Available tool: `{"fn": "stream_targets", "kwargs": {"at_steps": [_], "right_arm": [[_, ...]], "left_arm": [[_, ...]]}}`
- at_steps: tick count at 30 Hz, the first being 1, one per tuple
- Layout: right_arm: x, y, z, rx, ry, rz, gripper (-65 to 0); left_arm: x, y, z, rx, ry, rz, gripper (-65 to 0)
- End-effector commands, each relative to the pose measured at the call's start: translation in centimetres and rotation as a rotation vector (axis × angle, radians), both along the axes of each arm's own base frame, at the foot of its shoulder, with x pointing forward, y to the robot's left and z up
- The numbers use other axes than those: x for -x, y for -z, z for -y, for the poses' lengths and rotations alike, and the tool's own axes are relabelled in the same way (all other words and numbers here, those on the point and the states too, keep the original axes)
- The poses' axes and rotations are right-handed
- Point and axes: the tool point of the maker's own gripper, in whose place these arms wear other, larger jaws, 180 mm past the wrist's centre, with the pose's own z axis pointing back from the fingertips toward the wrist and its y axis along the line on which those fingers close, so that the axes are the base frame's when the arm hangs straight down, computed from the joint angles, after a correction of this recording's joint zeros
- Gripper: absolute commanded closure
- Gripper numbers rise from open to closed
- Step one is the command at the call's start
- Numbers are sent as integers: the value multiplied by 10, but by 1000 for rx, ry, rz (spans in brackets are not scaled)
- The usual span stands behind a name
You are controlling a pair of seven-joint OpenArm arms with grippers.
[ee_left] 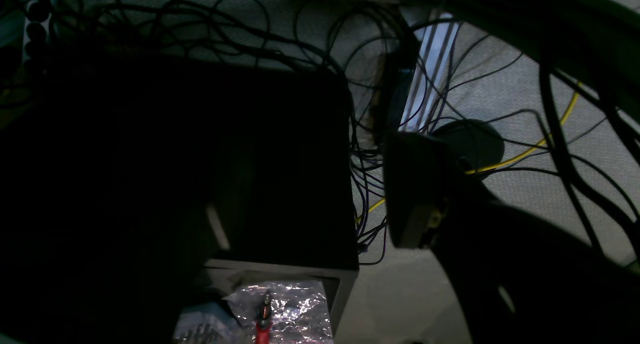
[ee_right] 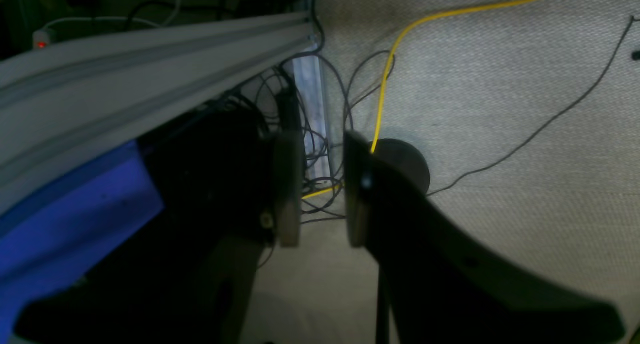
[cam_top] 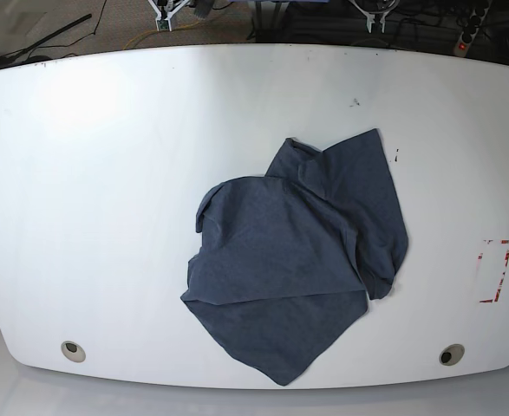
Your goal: Fold the T-shirt properly
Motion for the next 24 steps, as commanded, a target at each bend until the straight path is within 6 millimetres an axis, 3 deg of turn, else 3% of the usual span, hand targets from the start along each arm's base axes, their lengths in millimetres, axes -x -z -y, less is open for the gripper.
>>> {"fn": "stream_targets", "kwargs": {"at_steps": [1, 2, 15, 17, 24], "right_arm": [[3, -5, 10, 15, 9, 36, -136], [11, -1, 4, 3, -2, -16, -136], [18, -2, 6, 6, 5, -24, -130], [26, -3, 6, 5, 4, -33, -130], [26, -16, -1, -10, -18, 33, -130]], "left_arm": [[15, -6, -20, -35, 4, 11, -369], [18, -1, 3, 3, 1, -27, -369], [15, -1, 3, 2, 2, -19, -369], [11, -2, 2, -1, 4, 8, -368], [16, -12, -5, -23, 27, 77, -368]]}}
